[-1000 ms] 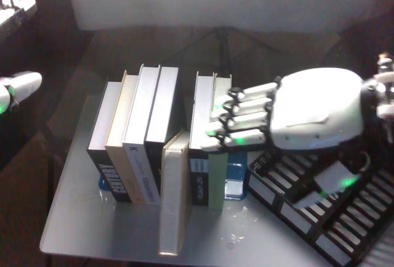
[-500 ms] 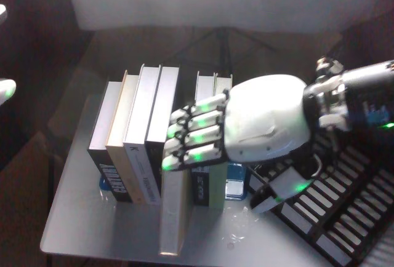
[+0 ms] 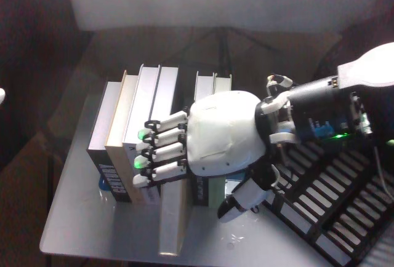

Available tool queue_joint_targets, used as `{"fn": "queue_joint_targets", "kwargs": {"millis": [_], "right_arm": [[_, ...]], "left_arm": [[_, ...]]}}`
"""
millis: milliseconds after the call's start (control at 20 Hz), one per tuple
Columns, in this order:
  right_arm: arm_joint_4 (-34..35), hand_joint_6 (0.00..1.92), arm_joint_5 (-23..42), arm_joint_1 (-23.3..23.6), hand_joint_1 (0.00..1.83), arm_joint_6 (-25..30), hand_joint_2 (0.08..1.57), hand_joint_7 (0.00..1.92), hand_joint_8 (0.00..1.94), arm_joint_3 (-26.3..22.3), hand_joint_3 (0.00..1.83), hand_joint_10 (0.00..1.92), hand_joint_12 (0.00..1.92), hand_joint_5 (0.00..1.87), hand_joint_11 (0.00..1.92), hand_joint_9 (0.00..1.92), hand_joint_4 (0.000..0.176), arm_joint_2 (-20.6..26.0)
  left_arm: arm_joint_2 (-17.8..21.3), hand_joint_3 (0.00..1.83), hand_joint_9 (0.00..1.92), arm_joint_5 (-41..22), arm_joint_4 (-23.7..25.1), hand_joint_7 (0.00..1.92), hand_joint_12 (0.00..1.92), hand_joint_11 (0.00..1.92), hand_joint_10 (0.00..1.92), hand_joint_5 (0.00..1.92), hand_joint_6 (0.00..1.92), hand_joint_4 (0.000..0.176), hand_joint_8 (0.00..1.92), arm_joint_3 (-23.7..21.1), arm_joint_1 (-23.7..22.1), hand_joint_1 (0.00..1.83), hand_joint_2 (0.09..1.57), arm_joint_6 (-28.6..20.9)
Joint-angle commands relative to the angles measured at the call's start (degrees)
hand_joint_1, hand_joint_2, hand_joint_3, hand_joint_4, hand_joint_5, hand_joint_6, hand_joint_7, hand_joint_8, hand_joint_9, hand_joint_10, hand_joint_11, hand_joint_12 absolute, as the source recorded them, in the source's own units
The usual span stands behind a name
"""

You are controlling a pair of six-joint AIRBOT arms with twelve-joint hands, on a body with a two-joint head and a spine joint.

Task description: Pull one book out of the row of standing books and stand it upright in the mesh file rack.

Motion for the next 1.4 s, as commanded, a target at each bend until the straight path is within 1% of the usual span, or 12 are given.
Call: {"fn": "queue_joint_targets", "kwargs": {"millis": [0, 100, 150, 500, 600, 700, 800, 900, 1050, 1200, 1250, 1350], "right_arm": [[1.6, 0.0, 0.6, 0.1, 0.69, -0.2, 1.0, 0.0, 0.0, 0.0, 0.0, 0.0, 0.0, 0.0, 0.0, 0.0, 0.016, -0.1], [1.3, 0.0, -0.5, -0.1, 0.76, -0.9, 0.95, 0.0, 0.0, 0.4, 0.0, 0.0, 0.0, 0.0, 0.0, 0.0, 0.0, -1.4], [1.3, 0.0, -0.9, -0.2, 0.61, -1.1, 1.01, 0.0, 0.0, 0.5, 0.0, 0.0, 0.0, 0.0, 0.0, 0.0, 0.0, -1.9], [0.5, 0.0, -4.1, -2.2, 0.97, -2.9, 0.99, 0.0, 0.0, 1.6, 0.0, 0.0, 0.0, 0.0, 0.0, 0.0, 0.0, -5.6], [0.1, 0.0, -4.7, -2.9, 0.84, -3.1, 1.01, 0.0, 0.0, 1.9, 0.0, 0.0, 0.0, 0.0, 0.0, 0.0, 0.0, -6.5], [-0.5, 0.0, -5.7, -3.5, 0.87, -3.1, 1.06, 0.0, 0.0, 1.9, 0.01, 0.0, 0.0, 0.0, 0.0, 0.0, 0.0, -7.0], [-0.9, 0.02, -6.7, -4.1, 1.07, -3.4, 1.02, 0.0, 0.0, 2.1, 0.0, 0.0, 0.0, 0.05, 0.0, 0.0, 0.0, -7.5], [-1.3, 0.0, -7.7, -4.4, 0.98, -3.8, 1.12, 0.0, 0.0, 2.5, 0.04, 0.0, 0.0, 0.01, 0.0, 0.0, 0.0, -8.1], [-2.2, 0.0, -8.8, -5.1, 0.95, -3.8, 1.09, 0.0, 0.0, 3.4, 0.01, 0.01, 0.0, 0.01, 0.0, 0.02, 0.0, -9.2], [-3.5, 0.0, -10.2, -5.7, 0.89, -3.8, 1.1, 0.0, 0.0, 3.9, 0.01, 0.0, 0.0, 0.0, 0.0, 0.0, 0.021, -10.2], [-3.6, 0.03, -10.6, -5.9, 0.95, -3.8, 1.09, 0.06, 0.02, 4.2, 0.0, 0.02, 0.0, 0.09, 0.0, 0.06, 0.042, -10.4], [-4.2, 0.01, -11.3, -6.0, 0.92, -3.8, 1.12, 0.0, 0.0, 4.4, 0.02, 0.0, 0.0, 0.04, 0.0, 0.01, 0.049, -10.5]], "left_arm": [[0.6, 0.0, 0.0, -8.1, -2.6, 0.02, 0.0, 0.0, 0.0, 0.09, 0.01, 0.016, 0.0, 0.0, 0.3, 0.62, 1.33, 0.0], [0.8, 0.0, 0.0, -9.6, -4.4, 0.03, 0.0, 0.0, 0.0, 0.1, 0.01, 0.003, 0.0, -0.3, 2.0, 0.65, 1.34, -0.4], [0.9, 0.0, 0.0, -10.2, -5.1, 0.03, 0.0, 0.0, 0.0, 0.1, 0.01, 0.0, 0.0, -0.4, 2.7, 0.66, 1.34, -0.7], [1.7, 0.0, 0.0, -13.3, -8.9, 0.04, 0.0, 0.0, 0.0, 0.11, 0.0, 0.0, 0.0, -1.8, 6.9, 0.68, 1.34, -1.6], [1.7, 0.0, 0.0, -14.1, -9.7, 0.04, 0.0, 0.0, 0.0, 0.12, 0.01, 0.0, 0.0, -2.0, 7.8, 0.7, 1.34, -2.0], [1.7, 0.01, 0.0, -14.2, -9.8, 0.01, 0.0, 0.0, 0.0, 0.1, 0.0, 0.02, 0.0, -2.1, 7.9, 0.65, 1.35, -2.1], [1.7, 0.0, 0.0, -14.2, -9.8, 0.02, 0.0, 0.01, 0.0, 0.11, 0.01, 0.007, 0.0, -2.1, 7.9, 0.66, 1.35, -2.1], [1.6, 0.0, 0.0, -14.2, -9.9, 0.01, 0.0, 0.0, 0.0, 0.11, 0.0, 0.031, 0.0, -2.2, 8.0, 0.64, 1.36, -2.1], [1.5, 0.01, 0.0, -14.6, -10.3, 0.01, 0.0, 0.0, 0.0, 0.1, 0.0, 0.023, 0.0, -2.3, 8.8, 0.63, 1.37, -2.2], [1.5, 0.01, 0.0, -15.2, -10.8, 0.02, 0.0, 0.0, 0.0, 0.11, 0.01, 0.014, 0.01, -2.5, 9.5, 0.62, 1.37, -2.7], [1.4, 0.01, 0.0, -15.2, -10.9, 0.02, 0.0, 0.0, 0.0, 0.1, 0.0, 0.013, 0.01, -2.5, 9.5, 0.61, 1.38, -2.7], [1.3, 0.01, 0.0, -15.2, -11.0, 0.02, 0.0, 0.0, 0.0, 0.09, 0.0, 0.013, 0.0, -2.5, 9.6, 0.58, 1.4, -2.8]]}}
